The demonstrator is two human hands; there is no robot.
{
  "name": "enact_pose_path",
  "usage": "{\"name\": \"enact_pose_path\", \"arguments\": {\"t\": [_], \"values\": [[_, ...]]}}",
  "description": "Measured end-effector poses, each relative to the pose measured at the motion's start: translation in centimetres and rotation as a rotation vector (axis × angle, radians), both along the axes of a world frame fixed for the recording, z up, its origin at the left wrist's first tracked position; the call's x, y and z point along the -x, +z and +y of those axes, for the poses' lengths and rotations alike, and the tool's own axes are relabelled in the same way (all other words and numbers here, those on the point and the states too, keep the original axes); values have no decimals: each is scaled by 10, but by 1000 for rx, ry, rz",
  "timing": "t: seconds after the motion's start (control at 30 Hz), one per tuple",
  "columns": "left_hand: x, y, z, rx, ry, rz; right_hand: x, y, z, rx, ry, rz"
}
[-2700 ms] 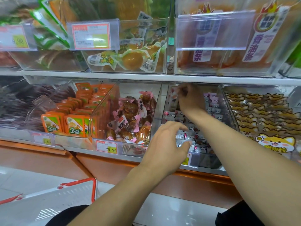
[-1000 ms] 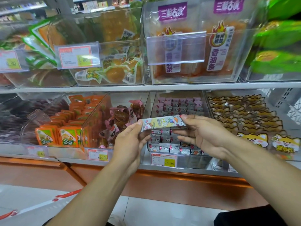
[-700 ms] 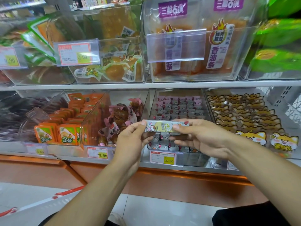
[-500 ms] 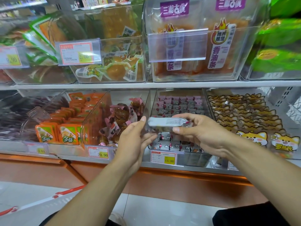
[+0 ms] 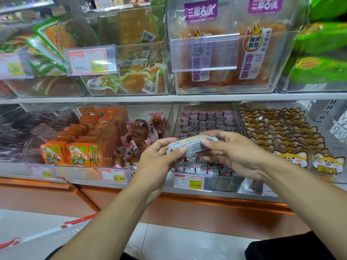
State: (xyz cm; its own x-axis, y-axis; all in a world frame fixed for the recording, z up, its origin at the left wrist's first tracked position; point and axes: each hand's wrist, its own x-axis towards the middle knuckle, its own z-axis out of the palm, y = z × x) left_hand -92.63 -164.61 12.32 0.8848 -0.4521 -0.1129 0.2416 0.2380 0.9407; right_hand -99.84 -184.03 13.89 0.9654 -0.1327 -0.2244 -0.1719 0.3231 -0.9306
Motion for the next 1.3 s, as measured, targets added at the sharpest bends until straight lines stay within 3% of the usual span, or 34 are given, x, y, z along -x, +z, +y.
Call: {"name": "enact_pose_path", "arguments": {"t": [0.3, 0.5, 0.67, 0.87, 1.2, 1.3], "values": [[-4, 5, 2, 45, -18, 15, 0, 4, -6, 48, -20, -9], [-9, 3, 8, 190, -42, 377, 2, 5, -11, 3, -46, -74], [-10, 0, 8, 177, 32, 292, 3, 7, -14, -153, -28, -36], [-9, 2, 8, 254, -1, 293, 1, 5, -9, -264, -175, 54], [-15, 4, 11, 72, 135, 117, 1, 8, -4, -112, -231, 74], [-14, 2, 10, 36, 119, 169, 1, 6, -7, -100, -232, 33]]}}
